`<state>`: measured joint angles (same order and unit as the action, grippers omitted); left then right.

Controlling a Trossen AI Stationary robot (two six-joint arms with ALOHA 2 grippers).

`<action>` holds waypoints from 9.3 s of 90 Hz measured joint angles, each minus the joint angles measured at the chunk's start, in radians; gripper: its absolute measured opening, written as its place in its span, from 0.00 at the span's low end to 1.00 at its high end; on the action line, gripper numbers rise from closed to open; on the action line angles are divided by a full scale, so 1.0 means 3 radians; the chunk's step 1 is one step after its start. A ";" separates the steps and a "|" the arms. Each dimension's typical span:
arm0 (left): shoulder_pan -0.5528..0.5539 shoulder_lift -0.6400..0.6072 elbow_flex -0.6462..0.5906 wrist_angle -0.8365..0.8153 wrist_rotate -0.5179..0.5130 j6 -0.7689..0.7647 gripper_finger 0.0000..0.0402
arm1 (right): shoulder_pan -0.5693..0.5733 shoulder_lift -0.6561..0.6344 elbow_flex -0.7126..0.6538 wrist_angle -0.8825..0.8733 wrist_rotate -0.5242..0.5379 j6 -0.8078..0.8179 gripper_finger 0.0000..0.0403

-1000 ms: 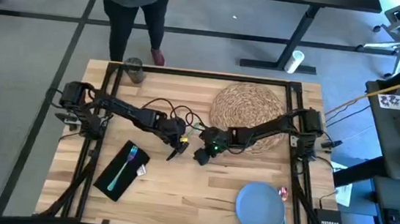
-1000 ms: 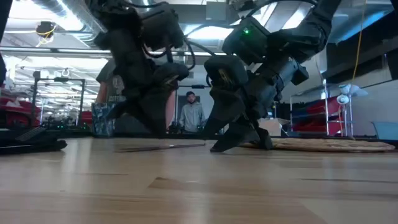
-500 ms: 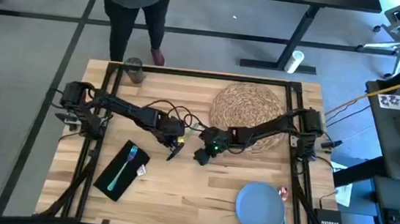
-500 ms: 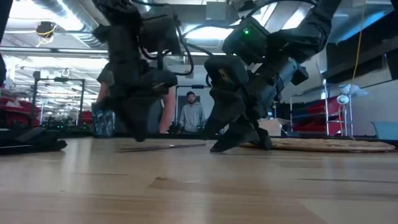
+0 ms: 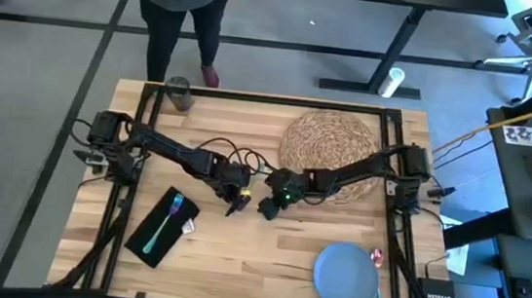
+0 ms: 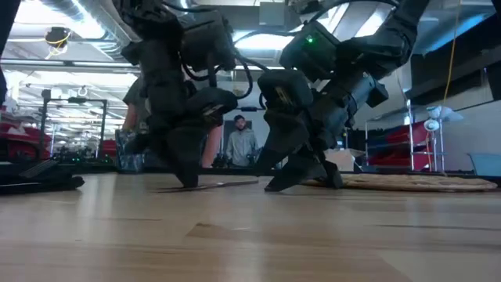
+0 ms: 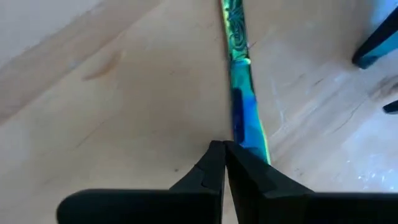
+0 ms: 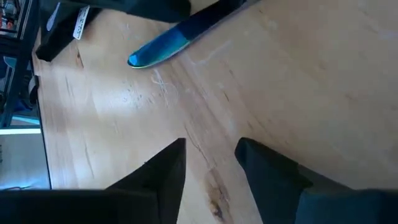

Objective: Set table place
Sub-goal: Put the blue knife on the brown placemat

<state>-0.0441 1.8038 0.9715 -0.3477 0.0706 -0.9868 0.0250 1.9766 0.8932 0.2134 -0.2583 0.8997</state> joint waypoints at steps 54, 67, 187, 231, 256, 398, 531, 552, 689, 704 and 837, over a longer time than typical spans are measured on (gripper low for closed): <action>-0.0008 0.0158 0.0005 0.0650 0.0063 0.0034 0.00 | -0.0098 0.0000 -0.0003 0.0026 -0.0206 -0.0033 0.37; -0.0006 0.0166 0.0006 0.0699 0.0068 0.0084 0.00 | -0.0123 0.0000 -0.0003 0.0021 -0.0257 -0.0045 0.37; 0.0116 0.0046 -0.0004 0.0916 0.0022 0.0457 0.00 | -0.0135 -0.0001 -0.0005 -0.0020 -0.0253 -0.0142 0.37; 0.0130 0.0128 -0.0004 0.1053 0.0115 0.0449 0.00 | -0.0132 -0.0005 -0.0009 -0.0034 -0.0252 -0.0175 0.37; 0.0122 0.0257 -0.0001 0.1163 0.0183 0.0298 0.00 | -0.0131 -0.0006 -0.0010 -0.0042 -0.0251 -0.0177 0.37; 0.0144 0.0239 0.0009 0.1233 0.0041 0.0333 0.00 | -0.0131 -0.0006 -0.0011 -0.0046 -0.0317 -0.0210 0.37; 0.0200 0.0486 -0.0047 0.1584 0.0248 0.0425 0.00 | -0.0128 -0.0010 -0.0006 -0.0139 -0.0256 -0.0173 0.37; 0.0209 0.0496 -0.0047 0.1584 0.0259 0.0434 0.00 | -0.0128 -0.0011 -0.0008 -0.0137 -0.0237 -0.0158 0.37; 0.0293 -0.0125 -0.0023 0.1368 -0.0273 0.0563 0.00 | -0.0116 -0.0013 0.0005 -0.0168 -0.0025 -0.0327 0.00; 0.0354 -0.0388 -0.0037 0.1308 -0.0335 0.0681 0.00 | -0.0116 -0.0013 0.0005 -0.0164 -0.0029 -0.0317 0.00; 0.0727 -0.1251 -0.0047 0.1184 -0.0634 0.1120 0.00 | -0.0226 -0.1034 -0.0023 -0.0956 0.0499 -0.0622 0.00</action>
<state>0.1741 1.4286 0.9573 0.0075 -0.1196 -0.6510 -0.0429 1.6664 0.8864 -0.0734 -0.1086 0.7130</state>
